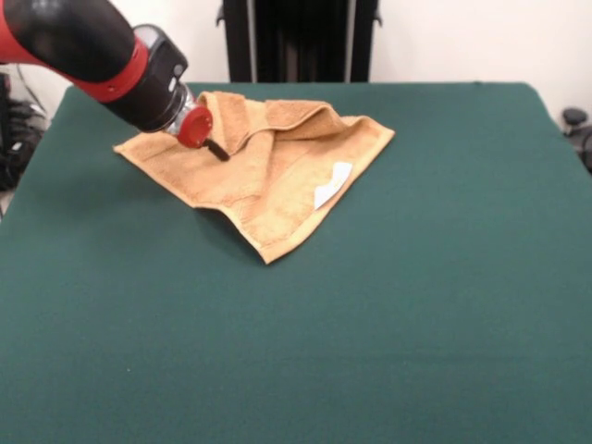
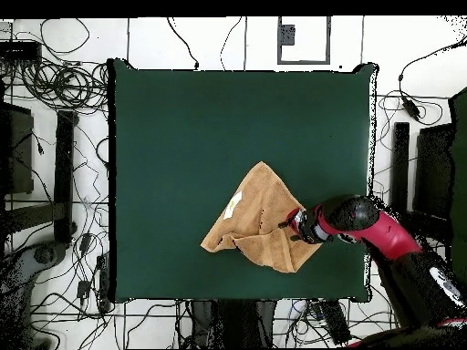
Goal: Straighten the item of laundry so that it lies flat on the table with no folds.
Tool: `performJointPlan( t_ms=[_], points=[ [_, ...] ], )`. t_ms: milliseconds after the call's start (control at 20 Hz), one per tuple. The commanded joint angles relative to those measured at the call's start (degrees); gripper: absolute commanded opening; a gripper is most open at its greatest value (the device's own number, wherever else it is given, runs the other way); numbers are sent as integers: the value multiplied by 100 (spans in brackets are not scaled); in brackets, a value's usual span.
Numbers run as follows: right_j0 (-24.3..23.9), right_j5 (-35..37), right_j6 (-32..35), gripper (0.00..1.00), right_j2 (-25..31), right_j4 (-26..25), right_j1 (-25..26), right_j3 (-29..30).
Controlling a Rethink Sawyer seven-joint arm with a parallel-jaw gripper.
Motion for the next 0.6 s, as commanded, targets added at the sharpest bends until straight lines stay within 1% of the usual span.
performJointPlan(
  t_ms=[50, 250, 400, 600],
  points=[
    [242, 37, -123, 100, 422, 226, 277, -9],
    [246, -105, 64, 100, 417, 307, 177, 191],
    [217, -314, 267, 100, 447, 422, -12, 551],
    [211, -419, 482, 100, 462, 589, -160, 859]
  ],
)
